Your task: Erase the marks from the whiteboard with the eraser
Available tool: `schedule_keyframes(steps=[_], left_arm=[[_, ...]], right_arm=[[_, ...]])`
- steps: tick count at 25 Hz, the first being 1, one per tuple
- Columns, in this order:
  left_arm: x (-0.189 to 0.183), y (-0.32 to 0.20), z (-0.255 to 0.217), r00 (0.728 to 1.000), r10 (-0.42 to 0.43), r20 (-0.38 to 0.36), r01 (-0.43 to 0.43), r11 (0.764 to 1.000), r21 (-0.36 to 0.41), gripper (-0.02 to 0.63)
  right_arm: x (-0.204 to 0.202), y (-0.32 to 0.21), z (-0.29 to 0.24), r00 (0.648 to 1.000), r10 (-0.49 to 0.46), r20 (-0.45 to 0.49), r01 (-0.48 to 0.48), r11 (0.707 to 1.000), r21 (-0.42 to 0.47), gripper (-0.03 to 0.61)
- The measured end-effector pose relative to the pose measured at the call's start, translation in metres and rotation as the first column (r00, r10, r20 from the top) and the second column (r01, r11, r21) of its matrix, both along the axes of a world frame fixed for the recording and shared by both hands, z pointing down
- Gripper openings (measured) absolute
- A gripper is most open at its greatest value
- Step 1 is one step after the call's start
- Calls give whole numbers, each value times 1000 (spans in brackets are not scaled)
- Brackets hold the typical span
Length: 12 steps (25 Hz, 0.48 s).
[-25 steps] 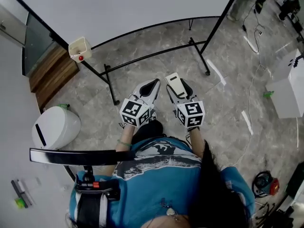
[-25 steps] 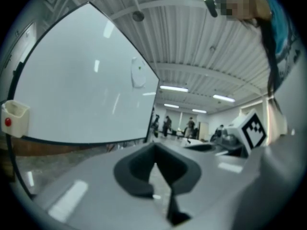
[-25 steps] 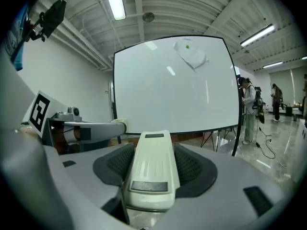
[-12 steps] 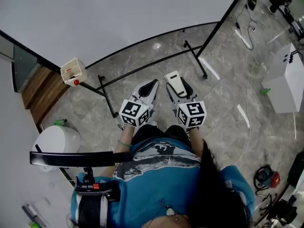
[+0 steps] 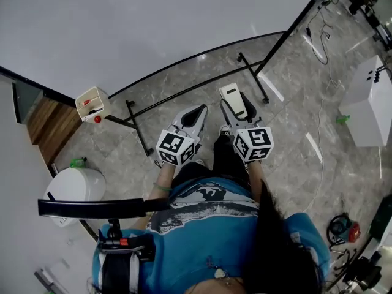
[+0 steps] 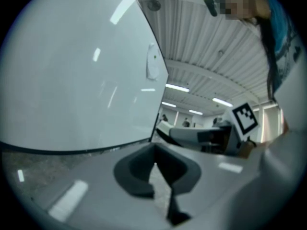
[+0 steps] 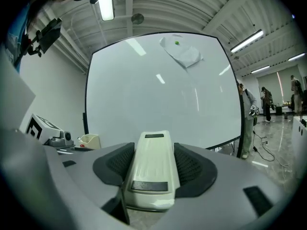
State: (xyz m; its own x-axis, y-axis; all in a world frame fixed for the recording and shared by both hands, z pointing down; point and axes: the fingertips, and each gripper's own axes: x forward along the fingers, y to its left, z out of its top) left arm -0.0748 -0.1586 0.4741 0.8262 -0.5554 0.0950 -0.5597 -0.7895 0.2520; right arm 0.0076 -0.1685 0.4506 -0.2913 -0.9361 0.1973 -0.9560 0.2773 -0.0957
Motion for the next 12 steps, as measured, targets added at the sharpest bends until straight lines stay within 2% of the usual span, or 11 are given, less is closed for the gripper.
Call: schedule_keyframes(steps=[5, 12], left_arm=[[13, -37, -1, 1000, -15, 1, 15, 1000, 4, 3], [28, -107, -1, 998, -51, -23, 51, 999, 13, 3]], right_arm=[[14, -45, -14, 1000, -23, 10, 23, 999, 38, 262], [24, -134, -34, 997, -71, -11, 72, 992, 106, 262]])
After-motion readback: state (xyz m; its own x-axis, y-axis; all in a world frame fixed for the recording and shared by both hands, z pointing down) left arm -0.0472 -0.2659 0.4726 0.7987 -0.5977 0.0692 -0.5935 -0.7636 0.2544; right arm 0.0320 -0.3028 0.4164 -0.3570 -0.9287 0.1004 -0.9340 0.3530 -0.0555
